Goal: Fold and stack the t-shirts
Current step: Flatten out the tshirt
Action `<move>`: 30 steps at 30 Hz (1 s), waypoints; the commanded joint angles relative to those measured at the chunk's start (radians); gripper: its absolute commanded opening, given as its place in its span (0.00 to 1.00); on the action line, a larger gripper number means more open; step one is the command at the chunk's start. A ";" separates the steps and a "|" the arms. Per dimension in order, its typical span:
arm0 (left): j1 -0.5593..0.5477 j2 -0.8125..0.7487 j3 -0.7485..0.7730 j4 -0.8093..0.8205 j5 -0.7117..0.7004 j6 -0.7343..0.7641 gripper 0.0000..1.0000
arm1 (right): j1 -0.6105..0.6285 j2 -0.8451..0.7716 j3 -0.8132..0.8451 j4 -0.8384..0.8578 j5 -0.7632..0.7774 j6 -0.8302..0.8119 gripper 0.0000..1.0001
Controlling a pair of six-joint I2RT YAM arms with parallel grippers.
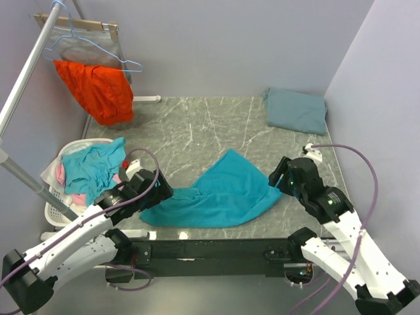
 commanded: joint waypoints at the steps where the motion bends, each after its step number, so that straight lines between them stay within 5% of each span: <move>1: -0.018 -0.022 0.070 0.024 0.053 -0.047 0.99 | 0.012 -0.036 0.066 -0.017 0.074 0.029 0.76; 10: -0.006 0.277 0.214 0.147 -0.166 0.114 1.00 | 0.009 0.360 0.052 0.322 0.040 -0.222 0.84; 18: 0.009 0.468 0.184 0.305 -0.084 0.131 1.00 | 0.003 0.769 0.161 0.501 -0.021 -0.331 0.84; 30: 0.017 0.537 0.073 0.432 0.024 0.110 0.99 | -0.020 1.112 0.381 0.541 -0.113 -0.407 0.86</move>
